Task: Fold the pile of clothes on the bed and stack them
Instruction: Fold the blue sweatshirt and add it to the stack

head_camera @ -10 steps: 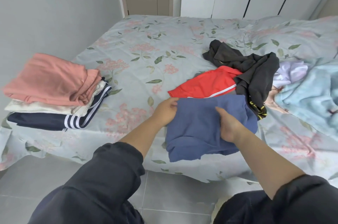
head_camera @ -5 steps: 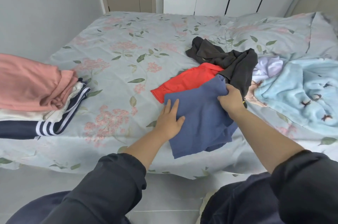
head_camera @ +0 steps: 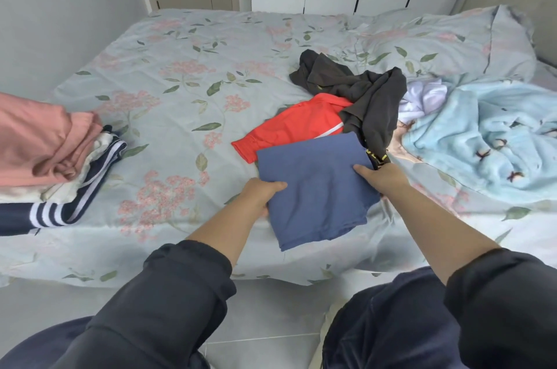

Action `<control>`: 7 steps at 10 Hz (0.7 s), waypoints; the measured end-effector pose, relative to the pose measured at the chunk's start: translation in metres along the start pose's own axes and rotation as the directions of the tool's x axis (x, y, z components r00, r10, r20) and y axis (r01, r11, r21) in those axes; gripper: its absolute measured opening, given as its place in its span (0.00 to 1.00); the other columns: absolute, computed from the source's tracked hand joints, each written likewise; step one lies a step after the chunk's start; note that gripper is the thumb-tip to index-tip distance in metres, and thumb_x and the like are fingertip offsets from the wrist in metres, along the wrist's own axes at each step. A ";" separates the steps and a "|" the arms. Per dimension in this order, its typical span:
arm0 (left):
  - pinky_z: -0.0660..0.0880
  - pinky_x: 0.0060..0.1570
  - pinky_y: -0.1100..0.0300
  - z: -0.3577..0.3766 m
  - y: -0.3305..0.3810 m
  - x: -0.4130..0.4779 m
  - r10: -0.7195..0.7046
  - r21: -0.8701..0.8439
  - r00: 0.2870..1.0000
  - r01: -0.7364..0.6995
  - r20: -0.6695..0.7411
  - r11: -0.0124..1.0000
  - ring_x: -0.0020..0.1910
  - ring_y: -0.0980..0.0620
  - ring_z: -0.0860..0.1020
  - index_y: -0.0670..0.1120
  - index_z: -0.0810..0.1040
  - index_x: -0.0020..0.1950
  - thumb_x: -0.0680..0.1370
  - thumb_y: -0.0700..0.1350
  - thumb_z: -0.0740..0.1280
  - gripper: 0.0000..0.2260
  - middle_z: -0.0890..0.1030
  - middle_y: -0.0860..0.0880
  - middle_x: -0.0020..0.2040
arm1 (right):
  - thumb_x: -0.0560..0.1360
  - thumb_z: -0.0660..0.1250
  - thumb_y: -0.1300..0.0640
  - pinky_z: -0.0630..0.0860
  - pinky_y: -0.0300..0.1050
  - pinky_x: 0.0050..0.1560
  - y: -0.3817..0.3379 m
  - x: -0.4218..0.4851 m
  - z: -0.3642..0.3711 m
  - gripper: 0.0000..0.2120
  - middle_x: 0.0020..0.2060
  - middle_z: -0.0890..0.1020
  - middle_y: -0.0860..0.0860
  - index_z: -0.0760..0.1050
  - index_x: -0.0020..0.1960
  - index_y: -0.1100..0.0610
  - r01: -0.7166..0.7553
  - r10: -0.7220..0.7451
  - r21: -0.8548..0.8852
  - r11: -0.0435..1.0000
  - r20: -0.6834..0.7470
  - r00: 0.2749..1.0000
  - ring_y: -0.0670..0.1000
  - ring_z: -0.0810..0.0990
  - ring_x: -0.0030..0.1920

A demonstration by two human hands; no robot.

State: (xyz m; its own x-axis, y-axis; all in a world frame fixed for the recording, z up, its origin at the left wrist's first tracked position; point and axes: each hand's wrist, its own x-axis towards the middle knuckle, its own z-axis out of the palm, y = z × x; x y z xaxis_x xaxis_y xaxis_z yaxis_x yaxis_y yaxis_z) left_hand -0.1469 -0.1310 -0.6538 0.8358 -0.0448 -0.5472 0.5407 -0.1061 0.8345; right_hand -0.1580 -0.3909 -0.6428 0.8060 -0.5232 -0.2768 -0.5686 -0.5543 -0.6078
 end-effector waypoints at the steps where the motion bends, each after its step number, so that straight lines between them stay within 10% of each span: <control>1: 0.77 0.35 0.58 0.003 -0.004 -0.018 -0.170 -0.028 0.965 0.179 0.200 0.983 0.40 0.52 0.80 0.45 0.76 0.57 0.75 0.43 0.72 0.13 0.82 0.48 0.50 | 0.69 0.75 0.46 0.77 0.58 0.56 -0.001 -0.009 -0.005 0.31 0.59 0.77 0.56 0.70 0.65 0.60 -0.187 0.120 0.382 0.905 0.194 0.974 0.60 0.78 0.56; 3: 0.77 0.37 0.54 -0.001 0.003 -0.037 -0.200 -0.182 0.920 0.272 0.336 0.945 0.40 0.47 0.82 0.44 0.79 0.54 0.76 0.40 0.68 0.07 0.83 0.45 0.44 | 0.70 0.75 0.57 0.79 0.54 0.49 -0.005 -0.036 -0.002 0.23 0.52 0.82 0.56 0.73 0.62 0.57 -0.444 0.168 0.568 0.693 0.472 0.865 0.58 0.81 0.50; 4: 0.77 0.32 0.61 -0.007 0.021 -0.033 -0.170 -0.168 0.969 0.200 0.180 0.965 0.30 0.50 0.80 0.40 0.78 0.39 0.79 0.35 0.58 0.12 0.81 0.44 0.33 | 0.73 0.68 0.60 0.78 0.49 0.40 -0.030 -0.048 -0.008 0.07 0.38 0.81 0.52 0.75 0.50 0.54 -0.453 0.152 0.685 0.570 0.454 0.878 0.54 0.79 0.41; 5: 0.68 0.38 0.67 -0.028 0.069 -0.038 0.630 -0.945 0.744 0.003 0.221 0.327 0.26 0.65 0.77 0.43 0.77 0.29 0.80 0.28 0.47 0.28 0.76 0.47 0.26 | 0.77 0.56 0.65 0.79 0.50 0.48 -0.065 -0.057 -0.017 0.08 0.42 0.81 0.54 0.74 0.48 0.58 -0.491 0.056 0.745 0.452 0.525 0.849 0.53 0.79 0.46; 6: 0.68 0.43 0.66 -0.051 0.089 -0.056 0.328 -0.632 0.937 -0.185 0.116 0.752 0.44 0.53 0.76 0.38 0.77 0.46 0.85 0.39 0.44 0.22 0.76 0.46 0.45 | 0.79 0.51 0.68 0.77 0.47 0.46 -0.108 -0.068 -0.029 0.13 0.36 0.75 0.57 0.71 0.41 0.62 -0.443 -0.007 0.779 0.443 0.497 0.868 0.54 0.75 0.38; 7: 0.72 0.46 0.63 -0.082 0.113 -0.063 0.072 -0.668 0.992 0.013 0.100 0.744 0.56 0.45 0.75 0.43 0.74 0.59 0.85 0.41 0.50 0.13 0.74 0.47 0.53 | 0.80 0.50 0.70 0.77 0.39 0.26 -0.155 -0.080 -0.036 0.12 0.38 0.73 0.56 0.71 0.47 0.63 -0.389 -0.092 0.834 0.391 0.456 0.885 0.52 0.73 0.35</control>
State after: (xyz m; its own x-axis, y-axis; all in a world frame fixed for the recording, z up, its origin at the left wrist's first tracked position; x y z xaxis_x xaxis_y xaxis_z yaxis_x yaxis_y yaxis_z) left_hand -0.1304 -0.0583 -0.5197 0.8590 -0.1517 -0.4891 0.4770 0.5844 0.6565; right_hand -0.1398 -0.2865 -0.4996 0.8408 -0.1171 -0.5285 -0.3984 0.5271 -0.7506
